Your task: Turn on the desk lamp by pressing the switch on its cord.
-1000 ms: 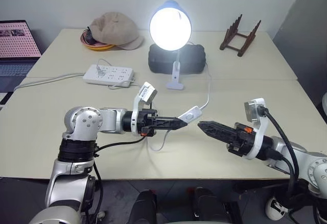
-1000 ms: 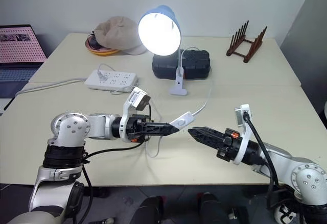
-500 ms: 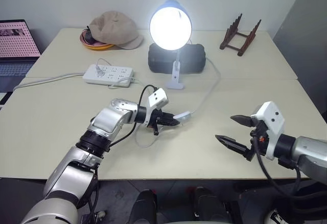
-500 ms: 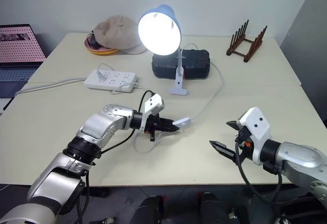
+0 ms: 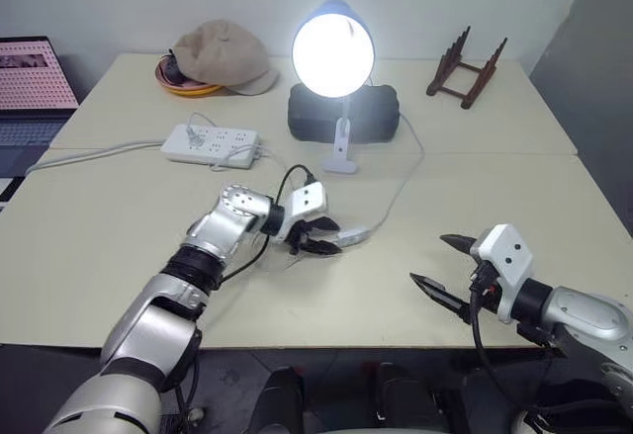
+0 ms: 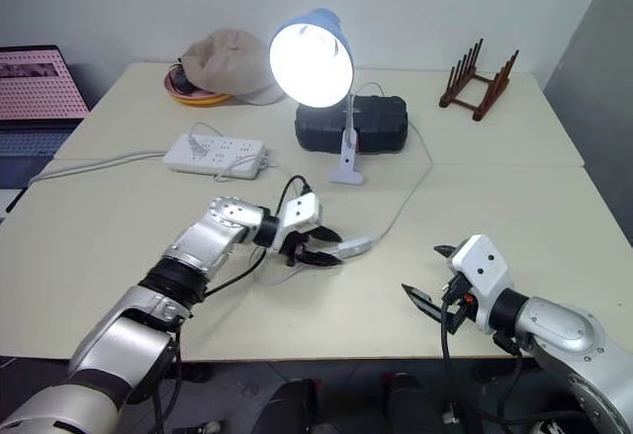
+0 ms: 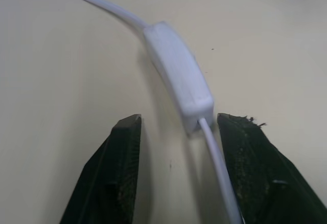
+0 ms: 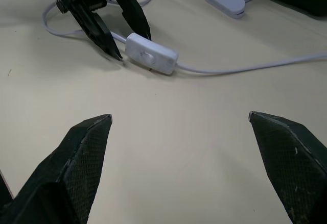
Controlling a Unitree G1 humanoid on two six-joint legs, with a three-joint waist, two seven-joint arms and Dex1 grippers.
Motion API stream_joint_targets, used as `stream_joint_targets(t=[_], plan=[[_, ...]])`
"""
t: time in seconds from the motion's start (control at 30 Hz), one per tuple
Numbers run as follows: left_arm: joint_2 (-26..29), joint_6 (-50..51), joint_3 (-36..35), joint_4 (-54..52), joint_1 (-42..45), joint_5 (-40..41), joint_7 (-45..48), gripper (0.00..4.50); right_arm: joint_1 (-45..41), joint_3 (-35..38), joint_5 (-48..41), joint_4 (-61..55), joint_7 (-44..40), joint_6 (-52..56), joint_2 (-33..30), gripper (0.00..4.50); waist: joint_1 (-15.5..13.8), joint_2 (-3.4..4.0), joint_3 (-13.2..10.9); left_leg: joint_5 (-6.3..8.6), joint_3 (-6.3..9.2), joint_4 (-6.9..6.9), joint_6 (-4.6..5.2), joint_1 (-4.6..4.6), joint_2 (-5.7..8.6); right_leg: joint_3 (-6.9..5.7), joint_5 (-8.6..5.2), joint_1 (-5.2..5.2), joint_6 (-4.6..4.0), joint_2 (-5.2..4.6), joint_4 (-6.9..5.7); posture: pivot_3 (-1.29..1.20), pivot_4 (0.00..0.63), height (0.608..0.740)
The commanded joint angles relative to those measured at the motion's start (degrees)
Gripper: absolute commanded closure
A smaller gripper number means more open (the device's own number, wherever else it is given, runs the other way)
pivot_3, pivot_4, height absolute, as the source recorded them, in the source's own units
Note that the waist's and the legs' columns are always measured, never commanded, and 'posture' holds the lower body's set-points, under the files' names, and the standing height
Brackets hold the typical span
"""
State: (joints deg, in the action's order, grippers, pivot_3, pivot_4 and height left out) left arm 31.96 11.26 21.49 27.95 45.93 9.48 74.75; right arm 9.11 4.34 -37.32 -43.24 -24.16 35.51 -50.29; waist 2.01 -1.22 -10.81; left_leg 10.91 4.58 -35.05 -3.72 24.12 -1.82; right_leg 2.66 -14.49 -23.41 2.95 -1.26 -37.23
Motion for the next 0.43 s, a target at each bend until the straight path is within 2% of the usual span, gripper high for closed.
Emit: stream_joint_targets(t=[0.03,0.17,0.3,0.43], plan=[[6.27,1.78,-6.18,-5.09,-0.74,2.47,3.2,1.03,-0.06,2.91,-1.05,1.17,-7.12,-1.22,-1.36,0.0,0.01,0.0,0.0,0.0,0.0,0.02,0.0,-0.01,-0.01,-0.01,0.01,0.0,0.02,0.01,-0.02,0.0,0.15,0.74],[13.94,5.56,-11.46,-8.35,-3.08,4.64,5.51,0.12,-0.19,4.8,-1.25,5.16,-15.09,-1.7,-3.84,0.0,0.06,0.0,0.0,0.0,0.0,0.07,0.0,-0.08,-0.04,-0.02,0.02,0.0,0.04,0.02,-0.05,0.0,0.15,0.74],[16.95,6.14,-14.93,-11.99,-6.64,4.86,3.64,0.05,-1.56,5.39,1.11,9.77,-18.89,-3.81,-4.31,0.0,-0.4,0.0,0.0,0.0,0.0,0.05,0.0,-0.13,-0.03,-0.04,-0.03,0.1,-0.04,0.01,-0.04,0.0,0.15,0.74],[16.94,8.36,-17.28,-14.89,-9.42,5.62,1.19,0.05,-4.43,4.65,2.79,14.48,-20.87,-5.13,-3.42,0.0,-0.52,-0.01,0.0,0.0,-0.01,-0.04,0.0,-0.17,-0.02,-0.03,-0.03,0.19,-0.05,-0.03,-0.03,0.0,0.15,0.74]])
